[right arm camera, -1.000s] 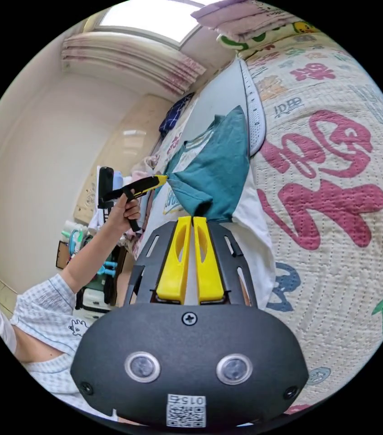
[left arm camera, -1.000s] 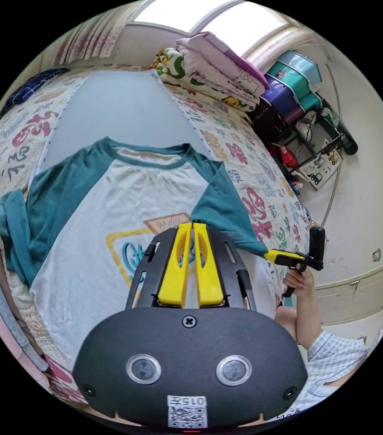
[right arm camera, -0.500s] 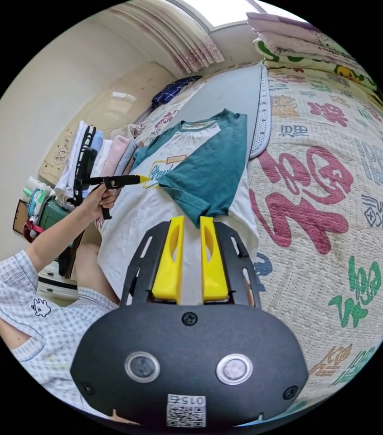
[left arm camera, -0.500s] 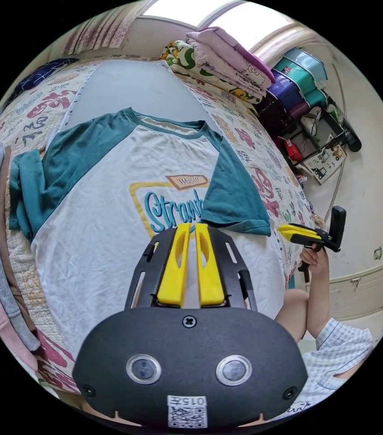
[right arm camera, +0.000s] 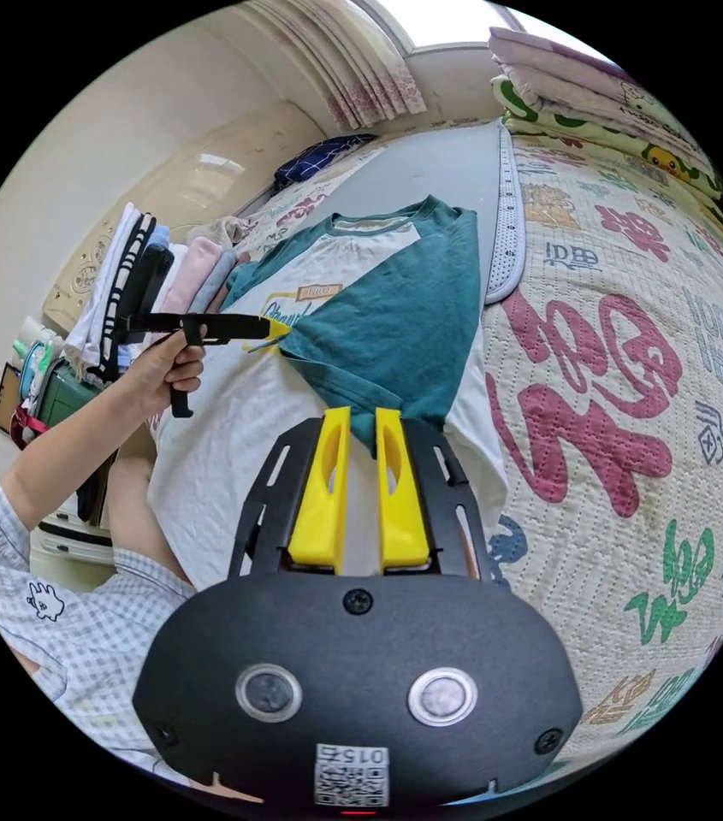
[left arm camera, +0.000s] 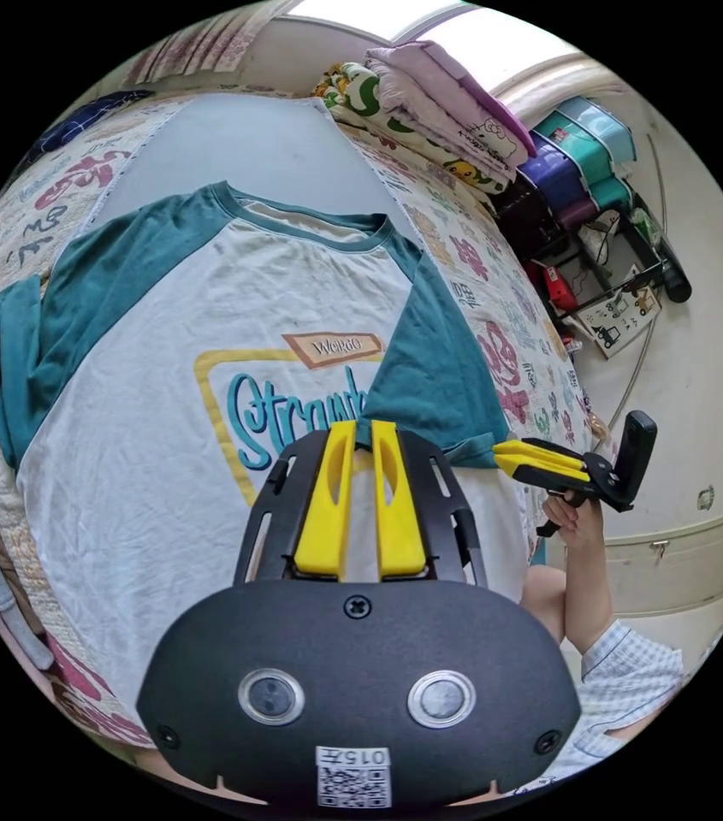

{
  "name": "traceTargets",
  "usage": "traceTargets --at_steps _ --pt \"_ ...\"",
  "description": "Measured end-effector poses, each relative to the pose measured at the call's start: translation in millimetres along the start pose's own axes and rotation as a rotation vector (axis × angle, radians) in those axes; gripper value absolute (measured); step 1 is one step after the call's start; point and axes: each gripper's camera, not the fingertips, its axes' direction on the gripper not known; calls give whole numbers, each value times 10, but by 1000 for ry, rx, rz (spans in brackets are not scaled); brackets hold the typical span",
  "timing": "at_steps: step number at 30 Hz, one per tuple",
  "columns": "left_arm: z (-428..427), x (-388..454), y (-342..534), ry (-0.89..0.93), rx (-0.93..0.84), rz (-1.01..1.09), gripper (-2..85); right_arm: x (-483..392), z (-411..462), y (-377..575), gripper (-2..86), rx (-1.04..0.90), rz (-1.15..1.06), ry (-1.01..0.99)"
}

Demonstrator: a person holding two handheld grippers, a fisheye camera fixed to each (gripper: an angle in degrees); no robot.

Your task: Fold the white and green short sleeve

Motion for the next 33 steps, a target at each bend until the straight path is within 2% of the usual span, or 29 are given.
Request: traceTargets --at_steps 7,11,14,18,22,26,29,33 --pt "-145 69 100 -46 41 56 -3 24 -50 149 8 49 -12 -37" --pt "-192 99 188 -57 40 90 -5 40 -78 194 68 100 4 0" --pt "-177 62 248 -57 36 73 -5 69 60 135 94 35 2 2" --pt "-203 -13 321 -72 22 49 -6 123 115 92 70 8 40 -17" --pt "-268 -105 427 -98 26 51 -3 57 -7 82 45 26 -25 -96" --pt "-321 -230 457 -13 81 6 29 74 -61 55 65 56 -19 -14" --pt "-308 -243 391 37 110 -18 60 91 -47 -1 74 25 -34 -33" --pt "-170 -153 258 -25 78 -1 65 48 -54 -85 50 -32 -76 -32"
